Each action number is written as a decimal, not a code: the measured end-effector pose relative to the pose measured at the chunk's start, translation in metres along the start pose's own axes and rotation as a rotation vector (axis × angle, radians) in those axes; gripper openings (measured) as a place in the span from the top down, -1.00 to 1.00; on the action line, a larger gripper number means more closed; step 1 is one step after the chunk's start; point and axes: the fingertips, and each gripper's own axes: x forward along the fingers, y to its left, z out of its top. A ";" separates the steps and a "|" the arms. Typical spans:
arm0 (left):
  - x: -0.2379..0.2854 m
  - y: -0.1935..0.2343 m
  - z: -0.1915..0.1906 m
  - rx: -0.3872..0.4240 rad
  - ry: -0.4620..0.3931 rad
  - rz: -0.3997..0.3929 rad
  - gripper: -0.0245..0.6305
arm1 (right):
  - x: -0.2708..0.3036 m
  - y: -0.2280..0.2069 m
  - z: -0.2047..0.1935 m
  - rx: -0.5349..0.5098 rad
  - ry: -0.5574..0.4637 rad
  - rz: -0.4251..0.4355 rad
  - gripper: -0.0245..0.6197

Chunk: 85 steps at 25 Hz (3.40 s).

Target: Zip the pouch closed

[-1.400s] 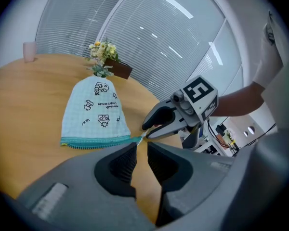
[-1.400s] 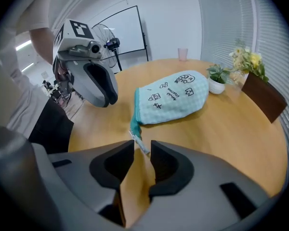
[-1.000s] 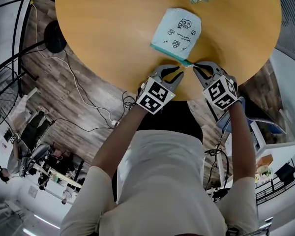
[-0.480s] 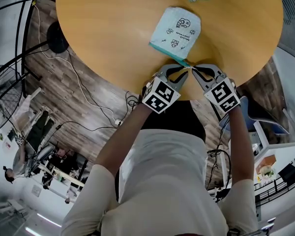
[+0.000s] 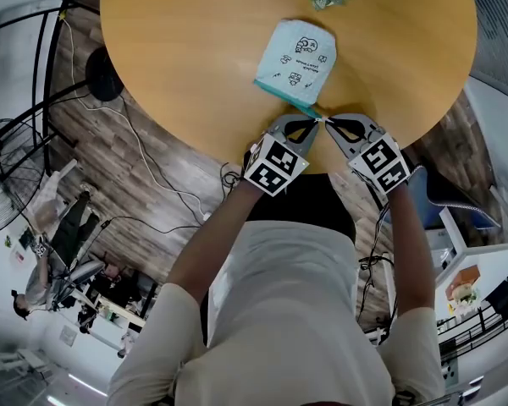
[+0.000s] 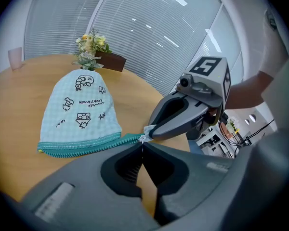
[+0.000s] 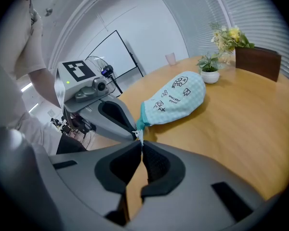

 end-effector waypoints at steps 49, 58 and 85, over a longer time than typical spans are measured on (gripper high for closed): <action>-0.148 0.056 -0.039 -0.209 -0.054 0.268 0.73 | -0.051 0.017 0.012 0.089 -0.022 -0.176 0.62; -0.230 0.015 -0.013 -0.088 -0.214 0.307 0.73 | -0.098 0.073 0.056 0.037 -0.176 -0.329 0.63; -0.430 -0.169 -0.051 0.065 -0.512 0.245 0.79 | -0.267 0.346 0.070 -0.070 -0.492 -0.688 0.83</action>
